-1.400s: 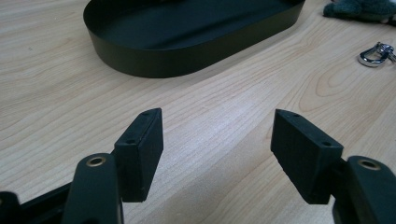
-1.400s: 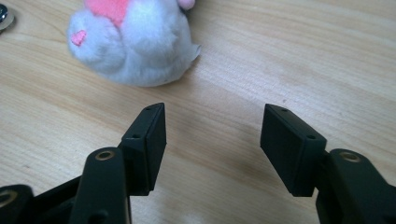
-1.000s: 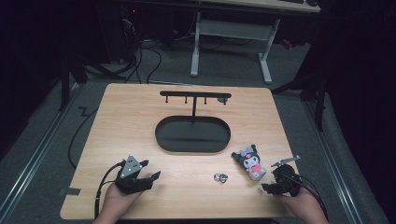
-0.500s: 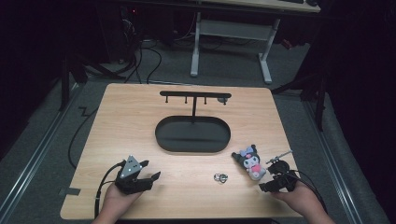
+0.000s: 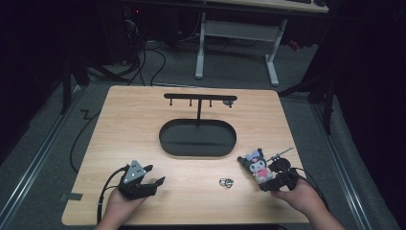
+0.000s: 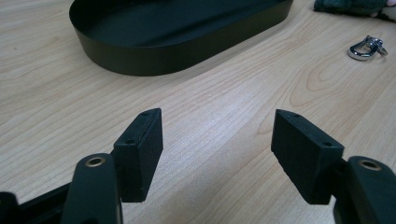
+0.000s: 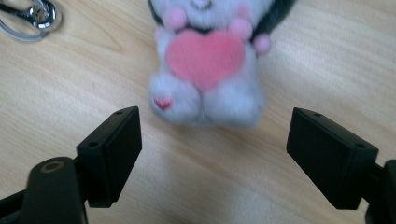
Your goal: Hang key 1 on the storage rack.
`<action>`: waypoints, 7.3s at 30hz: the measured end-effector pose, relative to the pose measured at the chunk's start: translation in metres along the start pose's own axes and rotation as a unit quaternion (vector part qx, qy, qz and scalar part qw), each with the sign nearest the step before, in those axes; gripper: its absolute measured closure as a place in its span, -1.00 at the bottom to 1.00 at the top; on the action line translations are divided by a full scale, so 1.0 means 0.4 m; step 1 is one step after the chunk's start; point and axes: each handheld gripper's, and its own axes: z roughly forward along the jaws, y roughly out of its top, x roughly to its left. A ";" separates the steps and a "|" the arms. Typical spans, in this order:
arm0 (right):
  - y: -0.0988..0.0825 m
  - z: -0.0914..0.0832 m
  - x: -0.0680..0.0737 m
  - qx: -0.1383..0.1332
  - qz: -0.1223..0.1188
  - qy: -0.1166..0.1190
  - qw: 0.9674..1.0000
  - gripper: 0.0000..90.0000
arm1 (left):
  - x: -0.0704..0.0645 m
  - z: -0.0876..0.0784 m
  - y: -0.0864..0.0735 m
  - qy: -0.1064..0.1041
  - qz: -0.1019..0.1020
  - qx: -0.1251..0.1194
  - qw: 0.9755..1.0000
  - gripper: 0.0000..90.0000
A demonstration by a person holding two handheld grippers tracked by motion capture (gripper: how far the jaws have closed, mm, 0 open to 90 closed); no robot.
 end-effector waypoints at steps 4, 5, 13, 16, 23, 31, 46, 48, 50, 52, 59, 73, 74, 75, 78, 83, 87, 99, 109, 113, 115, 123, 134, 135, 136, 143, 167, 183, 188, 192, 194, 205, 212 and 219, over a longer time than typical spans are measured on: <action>0.023 0.016 0.009 0.011 -0.005 -0.007 1.000 -0.60 | -0.003 -0.001 0.000 -0.002 0.003 0.001 1.000 -0.23; 0.027 0.019 0.011 0.012 -0.006 -0.011 1.000 -0.59 | -0.003 -0.001 0.000 -0.002 0.003 0.001 1.000 -0.23; 0.055 0.060 0.014 0.013 -0.003 -0.005 1.000 -0.59 | -0.005 -0.001 -0.001 -0.002 0.005 -0.001 1.000 -0.24; 0.058 0.074 0.014 0.015 -0.005 -0.007 1.000 -0.53 | -0.005 -0.002 -0.001 -0.002 0.006 -0.001 1.000 -0.24; 0.057 0.076 0.009 0.009 -0.008 -0.011 1.000 -0.39 | -0.007 -0.001 -0.001 -0.004 0.007 0.000 1.000 -0.24; 0.054 0.070 0.008 0.001 -0.013 -0.019 1.000 -0.09 | -0.008 0.000 0.000 -0.003 0.009 0.001 1.000 -0.24; 0.057 0.019 0.014 -0.028 -0.023 -0.021 0.999 0.08 | -0.010 0.002 0.000 -0.003 0.010 0.003 1.000 -0.24; 0.057 0.012 0.014 -0.030 -0.023 -0.015 0.999 0.08 | -0.010 0.002 0.000 -0.003 0.011 0.003 1.000 -0.24; 0.056 0.006 0.014 -0.033 -0.019 -0.010 0.999 0.08 | -0.010 0.002 -0.001 -0.003 0.010 0.002 1.000 -0.24; 0.055 0.001 0.016 -0.036 -0.018 -0.006 0.999 0.08 | -0.011 0.003 -0.001 -0.003 0.011 0.002 1.000 -0.24; 0.059 -0.025 0.028 -0.039 -0.025 0.006 0.999 0.08 | -0.011 0.003 -0.001 -0.003 0.010 0.002 1.000 -0.24; 0.087 -0.077 0.040 -0.053 -0.016 0.025 0.998 0.08 | -0.012 0.002 -0.001 -0.002 0.012 0.000 1.000 -0.24; 0.090 -0.079 0.040 -0.053 -0.019 0.024 0.998 0.08 | -0.012 0.002 -0.001 -0.002 0.012 0.000 1.000 -0.24; 0.093 -0.081 0.042 -0.053 -0.018 0.024 0.998 0.08 | -0.012 0.002 -0.001 -0.003 0.013 0.000 1.000 -0.24; 0.101 -0.086 0.045 -0.051 -0.019 0.025 0.998 0.08 | -0.013 0.002 -0.001 -0.003 0.014 0.000 1.000 -0.24; 0.117 -0.096 0.051 -0.055 -0.024 0.028 0.998 0.08 | -0.015 0.003 -0.001 -0.004 0.018 0.002 1.000 -0.24; 0.131 -0.108 0.056 -0.059 -0.028 0.027 0.998 0.08 | -0.016 0.003 -0.001 -0.004 0.020 0.002 1.000 -0.24; 0.158 -0.131 0.062 -0.066 -0.037 0.024 0.997 0.08 | -0.018 0.006 -0.001 -0.005 0.024 0.002 1.000 -0.24; 0.185 -0.151 0.067 -0.066 -0.034 0.027 0.997 0.08 | -0.020 0.006 0.000 -0.004 0.028 0.002 1.000 -0.26; 0.197 -0.162 0.070 -0.069 -0.035 0.027 0.997 0.08 | -0.020 0.005 0.000 -0.004 0.028 0.001 1.000 -0.26; 0.203 -0.168 0.073 -0.071 -0.033 0.029 0.997 0.08 | -0.021 0.005 0.000 -0.005 0.028 0.002 1.000 -0.26; 0.224 -0.184 0.078 -0.072 -0.038 0.028 0.996 0.08 | -0.019 0.001 0.001 -0.004 0.028 0.000 1.000 -0.26; 0.261 -0.213 0.079 -0.074 -0.038 0.031 0.996 0.08 | -0.019 0.004 0.000 -0.008 0.029 0.004 1.000 -0.27; 0.261 -0.213 0.079 -0.074 -0.038 0.031 0.996 0.08 | -0.019 0.004 0.000 -0.008 0.029 0.004 1.000 -0.27; 0.264 -0.217 0.080 -0.073 -0.036 0.033 0.996 0.08 | -0.019 0.004 0.000 -0.008 0.028 0.003 1.000 -0.27; 0.298 -0.240 0.082 -0.073 -0.039 0.034 0.996 0.08 | -0.018 0.005 0.000 -0.009 0.029 0.003 1.000 -0.27; 0.397 -0.306 0.100 -0.090 -0.026 0.045 0.995 0.08 | -0.015 0.001 0.002 -0.014 0.035 0.004 0.999 -0.27; 0.433 -0.308 0.077 -0.105 -0.010 0.028 0.994 0.08 | -0.017 0.003 0.001 -0.015 0.036 0.004 0.999 -0.27; 0.404 -0.284 0.048 -0.105 0.001 0.030 0.994 0.08 | -0.017 0.005 0.000 -0.016 0.037 0.005 0.999 -0.27; 0.385 -0.270 0.037 -0.105 0.004 0.031 0.994 0.08 | -0.019 0.008 0.000 -0.017 0.039 0.010 0.999 -0.27; 0.372 -0.257 0.033 -0.102 0.003 0.029 0.994 0.08 | -0.021 0.010 0.000 -0.018 0.040 0.010 0.999 -0.27; 0.353 -0.170 0.031 -0.087 0.005 0.030 0.996 0.08 | -0.024 0.014 -0.001 -0.019 0.043 0.015 0.999 -0.27; 0.365 -0.113 0.047 -0.090 0.004 0.032 0.995 0.07 | -0.025 0.014 -0.002 -0.020 0.045 0.015 0.999 -0.27; 0.375 -0.076 0.058 -0.090 0.003 0.034 0.995 0.06 | -0.026 0.015 -0.002 -0.020 0.048 0.019 0.998 -0.27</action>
